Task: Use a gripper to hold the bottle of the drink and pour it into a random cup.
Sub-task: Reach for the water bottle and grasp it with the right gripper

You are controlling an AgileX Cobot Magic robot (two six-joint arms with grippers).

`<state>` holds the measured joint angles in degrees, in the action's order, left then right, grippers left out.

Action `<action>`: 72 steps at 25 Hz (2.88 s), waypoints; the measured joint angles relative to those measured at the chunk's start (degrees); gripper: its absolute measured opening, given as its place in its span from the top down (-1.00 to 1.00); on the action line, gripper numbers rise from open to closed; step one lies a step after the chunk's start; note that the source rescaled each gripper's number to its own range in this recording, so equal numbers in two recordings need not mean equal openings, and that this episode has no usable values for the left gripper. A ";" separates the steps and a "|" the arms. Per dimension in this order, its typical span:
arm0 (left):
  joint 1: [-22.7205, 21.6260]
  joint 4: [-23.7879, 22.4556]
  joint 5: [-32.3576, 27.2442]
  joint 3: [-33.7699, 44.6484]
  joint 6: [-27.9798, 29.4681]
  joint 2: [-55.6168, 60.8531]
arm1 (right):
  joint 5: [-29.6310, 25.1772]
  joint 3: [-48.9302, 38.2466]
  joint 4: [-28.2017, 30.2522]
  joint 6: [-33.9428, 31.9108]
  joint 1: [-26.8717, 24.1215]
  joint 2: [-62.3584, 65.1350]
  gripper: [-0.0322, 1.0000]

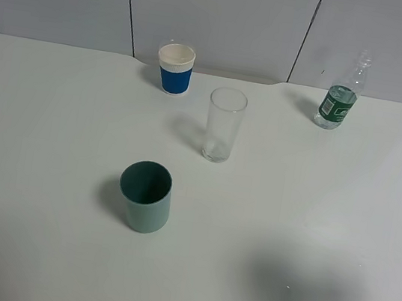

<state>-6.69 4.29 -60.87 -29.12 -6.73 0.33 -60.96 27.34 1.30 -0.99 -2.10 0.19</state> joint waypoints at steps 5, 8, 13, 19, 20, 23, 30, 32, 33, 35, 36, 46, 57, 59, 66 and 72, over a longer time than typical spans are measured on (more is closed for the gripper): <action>0.00 0.00 0.00 0.00 0.00 0.00 | 0.00 0.00 0.00 0.00 0.00 0.00 -1.00; 0.00 0.00 0.00 0.00 0.00 0.00 | 0.00 0.00 0.00 0.00 0.00 0.00 -1.00; 0.00 0.00 0.00 0.00 0.00 0.00 | 0.00 0.00 0.00 0.00 0.00 0.00 -1.00; 0.00 0.00 0.00 0.00 0.00 0.00 | 0.00 0.00 0.00 0.00 0.00 0.00 -1.00; 0.00 0.00 0.00 0.00 0.00 0.00 | 0.00 0.00 0.00 0.00 0.00 0.00 -1.00; 0.00 0.00 0.00 0.00 0.00 0.00 | 0.00 0.00 0.00 0.00 0.00 0.00 -1.00; 0.00 0.00 0.00 0.00 0.00 0.00 | 0.00 0.00 0.00 0.00 0.00 0.00 -1.00; 0.00 0.00 0.00 0.00 0.00 0.00 | 0.00 0.00 0.00 0.00 0.00 0.00 -1.00; 0.00 0.00 0.00 0.00 0.00 0.00 | 0.00 0.00 0.00 0.00 0.00 0.00 -1.00; 0.00 0.00 0.00 0.00 0.00 0.00 | 0.00 0.00 0.00 0.00 0.00 0.00 -1.00; 0.00 0.00 0.00 0.00 0.00 0.00 | 0.00 0.00 0.00 0.00 0.00 0.00 -1.00; 0.00 0.00 0.00 0.00 0.00 0.00 | 0.00 0.00 0.00 0.00 0.00 0.00 -1.00; 0.00 0.00 0.00 0.00 0.00 0.00 | 0.00 0.00 -0.05 0.00 0.00 0.00 -1.00; 0.00 0.00 0.00 0.00 0.00 0.00 | 0.00 0.00 -0.09 0.00 0.00 -0.35 -1.00; 0.00 0.00 0.00 0.00 0.00 0.00 | 0.01 0.00 -0.12 0.05 1.19 -9.51 -1.00; 0.00 0.00 0.00 0.00 0.00 0.00 | 0.06 0.00 -0.12 0.05 1.27 -17.04 -0.93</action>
<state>-6.69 4.29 -60.87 -29.12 -6.73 0.33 -60.90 27.34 1.19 -0.94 -0.84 -16.86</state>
